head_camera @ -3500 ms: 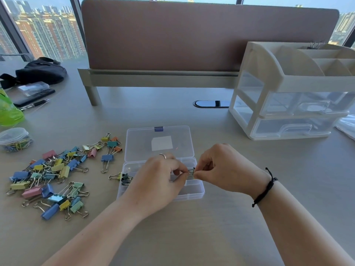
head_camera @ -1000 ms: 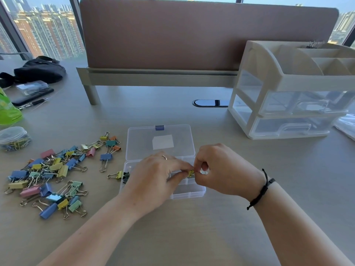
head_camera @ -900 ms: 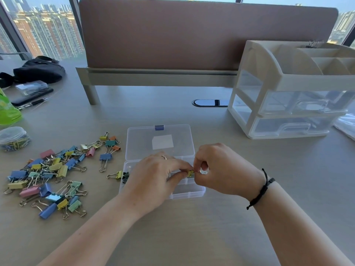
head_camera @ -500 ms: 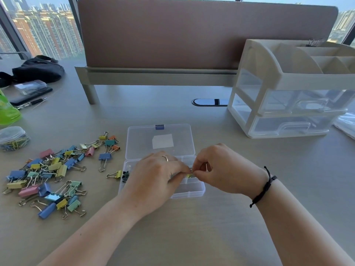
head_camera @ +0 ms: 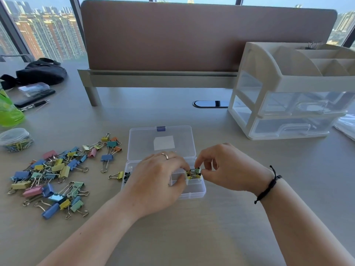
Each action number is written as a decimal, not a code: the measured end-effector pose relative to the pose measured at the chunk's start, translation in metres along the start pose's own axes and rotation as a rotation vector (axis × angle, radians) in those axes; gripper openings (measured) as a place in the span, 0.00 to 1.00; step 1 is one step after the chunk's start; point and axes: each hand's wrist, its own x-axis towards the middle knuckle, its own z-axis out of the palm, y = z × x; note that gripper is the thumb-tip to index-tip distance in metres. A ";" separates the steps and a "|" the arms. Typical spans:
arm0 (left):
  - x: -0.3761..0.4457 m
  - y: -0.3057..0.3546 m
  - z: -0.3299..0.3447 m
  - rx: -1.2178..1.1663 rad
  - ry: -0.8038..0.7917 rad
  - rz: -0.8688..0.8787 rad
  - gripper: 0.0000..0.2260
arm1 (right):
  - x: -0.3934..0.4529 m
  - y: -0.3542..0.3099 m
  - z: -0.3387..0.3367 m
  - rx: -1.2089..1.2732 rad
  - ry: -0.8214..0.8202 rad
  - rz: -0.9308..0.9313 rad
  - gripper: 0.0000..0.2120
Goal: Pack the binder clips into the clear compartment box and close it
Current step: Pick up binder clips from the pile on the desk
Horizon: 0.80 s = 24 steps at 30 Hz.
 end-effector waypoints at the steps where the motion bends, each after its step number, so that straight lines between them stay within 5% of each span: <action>1: 0.001 -0.001 -0.004 -0.021 0.017 -0.015 0.10 | 0.001 0.001 0.002 -0.001 0.016 0.007 0.08; 9: -0.017 -0.053 -0.076 -0.225 0.234 -0.355 0.10 | 0.004 -0.014 0.015 -0.002 0.238 -0.108 0.05; 11: -0.035 -0.074 -0.089 -0.165 0.194 -0.420 0.10 | 0.004 -0.025 0.025 0.055 0.259 -0.158 0.04; 17: -0.077 -0.102 -0.096 -0.035 -0.004 -0.416 0.08 | 0.004 -0.062 0.058 0.021 0.105 -0.284 0.24; 24: -0.084 -0.108 -0.085 0.013 -0.213 -0.311 0.26 | -0.007 -0.059 0.061 -0.027 0.095 -0.243 0.23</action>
